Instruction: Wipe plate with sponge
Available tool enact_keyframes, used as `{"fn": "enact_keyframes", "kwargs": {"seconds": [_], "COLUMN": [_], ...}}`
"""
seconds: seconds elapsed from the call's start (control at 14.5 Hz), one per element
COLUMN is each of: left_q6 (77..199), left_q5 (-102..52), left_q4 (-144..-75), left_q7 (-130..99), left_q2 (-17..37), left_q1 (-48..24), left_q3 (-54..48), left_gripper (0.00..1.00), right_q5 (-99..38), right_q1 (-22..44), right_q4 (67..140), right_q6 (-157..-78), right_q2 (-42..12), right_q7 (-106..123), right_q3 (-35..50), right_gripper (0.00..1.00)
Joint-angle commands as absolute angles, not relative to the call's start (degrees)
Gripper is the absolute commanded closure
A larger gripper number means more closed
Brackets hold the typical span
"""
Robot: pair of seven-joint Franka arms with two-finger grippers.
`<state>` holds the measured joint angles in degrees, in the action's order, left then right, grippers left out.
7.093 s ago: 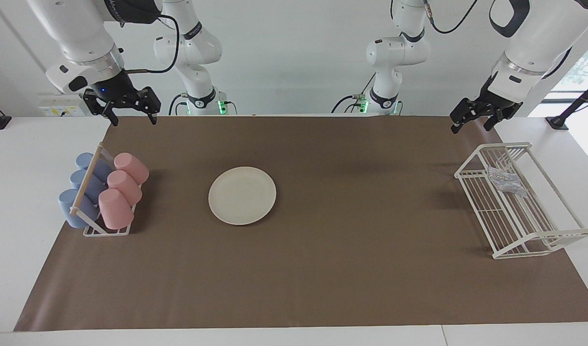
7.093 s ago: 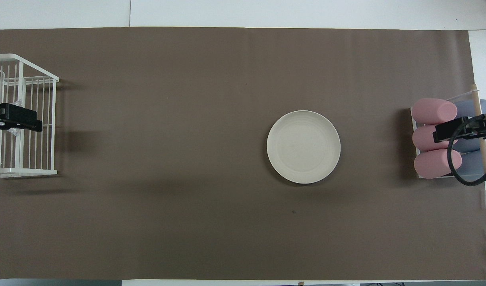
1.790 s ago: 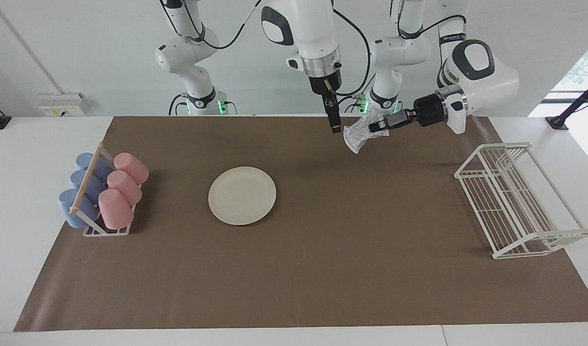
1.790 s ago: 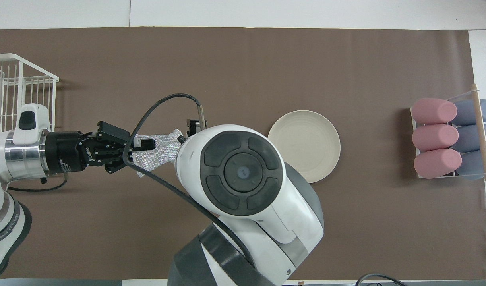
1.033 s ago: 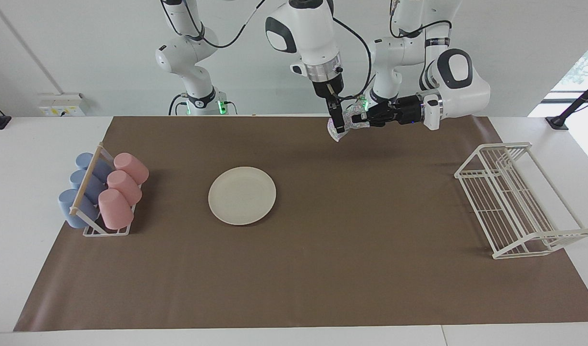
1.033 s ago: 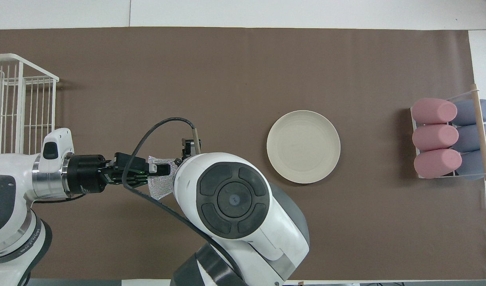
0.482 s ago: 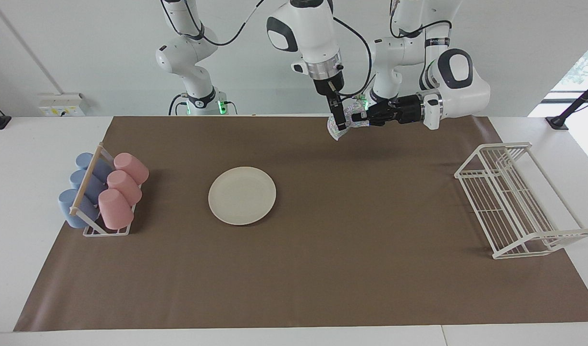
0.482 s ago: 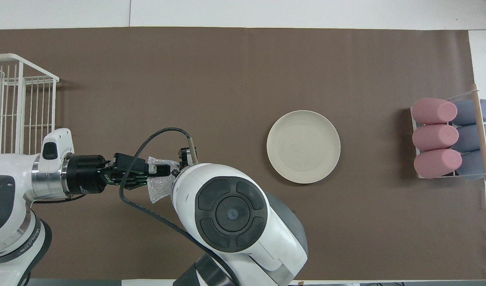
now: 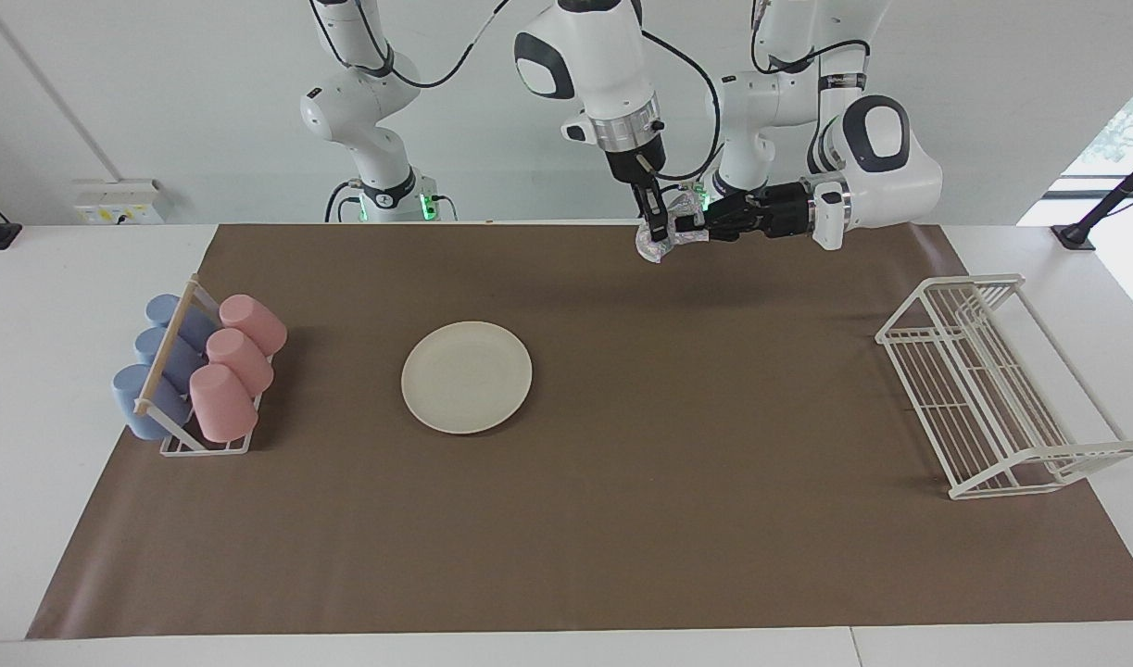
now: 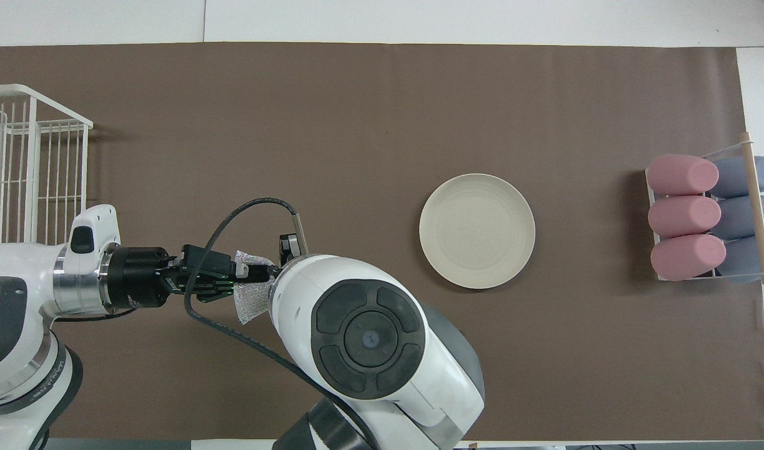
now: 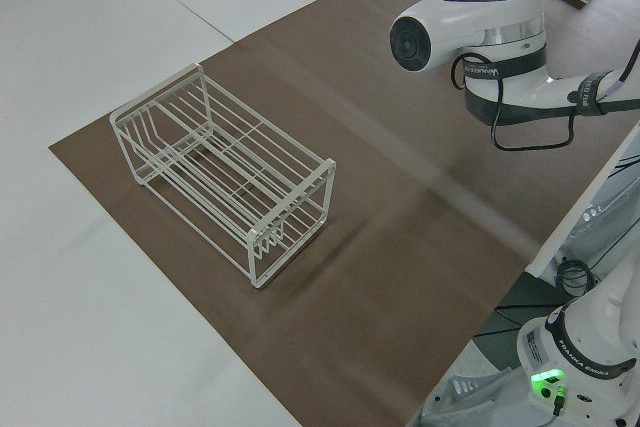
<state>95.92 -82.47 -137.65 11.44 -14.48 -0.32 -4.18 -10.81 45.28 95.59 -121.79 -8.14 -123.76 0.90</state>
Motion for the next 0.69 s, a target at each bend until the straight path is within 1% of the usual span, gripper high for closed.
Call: {"fn": "enact_keyframes", "kwargs": {"seconds": [0.0,0.07,0.41,0.48,0.62], "left_q6": [96.2,96.2,96.3,96.4,96.7], "left_q5": [-83.6,-83.6,-83.1,-83.1,-83.1], "left_q4": [-138.4,-138.4,-138.3,-138.3,-138.3], "left_q7": [12.4,12.1,12.0,12.1,12.0], "left_q2": [-15.4,-15.5,-15.5,-15.5,-15.5], "left_q1": [-0.7,-0.7,-0.7,-0.7,-0.7], "left_q3": [-3.5,-3.5,-3.5,-3.5,-3.5], "left_gripper": [0.66,0.01,0.00,0.00,0.00], "right_q5": [-11.6,-11.3,-11.0,-11.0,-10.8], "right_q1": [45.3,45.0,43.1,41.5,37.0], "right_q4": [98.1,98.4,98.7,99.6,104.1], "right_q6": [-122.2,-122.2,-121.3,-121.1,-121.5], "right_q2": [-6.6,-6.5,-6.3,-6.2,-4.7], "right_q7": [-121.0,-120.6,-115.9,-112.9,-105.2], "right_q3": [1.1,1.1,1.1,1.1,0.9], "right_gripper": [1.00,1.00,1.00,1.00,1.00]}}
